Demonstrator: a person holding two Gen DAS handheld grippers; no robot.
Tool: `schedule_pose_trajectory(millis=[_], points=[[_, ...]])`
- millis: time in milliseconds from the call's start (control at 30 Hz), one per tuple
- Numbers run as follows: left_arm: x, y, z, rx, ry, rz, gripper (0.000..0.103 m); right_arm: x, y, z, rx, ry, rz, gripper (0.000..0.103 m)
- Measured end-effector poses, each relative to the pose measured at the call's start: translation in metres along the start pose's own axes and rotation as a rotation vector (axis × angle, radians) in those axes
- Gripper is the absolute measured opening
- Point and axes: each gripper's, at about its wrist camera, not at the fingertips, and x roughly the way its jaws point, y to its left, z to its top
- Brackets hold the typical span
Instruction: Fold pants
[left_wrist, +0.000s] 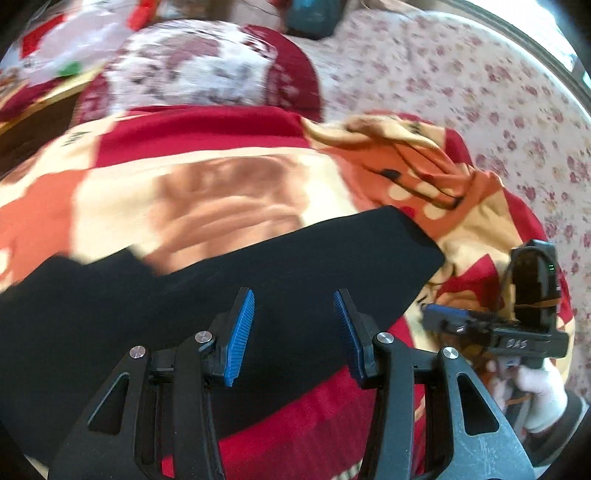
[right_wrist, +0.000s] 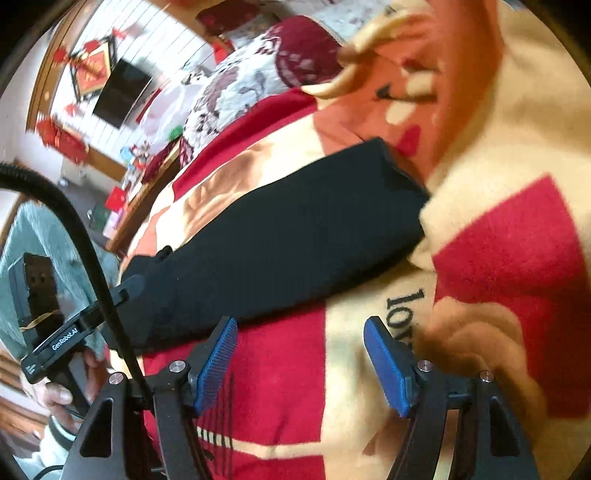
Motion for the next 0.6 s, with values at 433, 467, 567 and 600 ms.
schedule_pose_trajectory(millis=[433, 467, 567, 600], points=[[0.102, -0.034, 0.078, 0.148, 0.178, -0.150, 0.044, 0.014, -0.024, 0.013, 0.081, -0.105, 0.101, 0.069], [0.108, -0.036, 0.082, 0.158, 0.191, -0.163, 0.044, 0.015, -0.026, 0.012, 0.094, -0.120, 0.114, 0.069], [0.125, -0.044, 0.092, 0.185, 0.233, -0.210, 0.044, 0.013, -0.029, 0.009, 0.113, -0.147, 0.151, 0.069], [0.131, -0.048, 0.095, 0.196, 0.252, -0.238, 0.044, 0.012, -0.029, 0.009, 0.111, -0.148, 0.159, 0.069]])
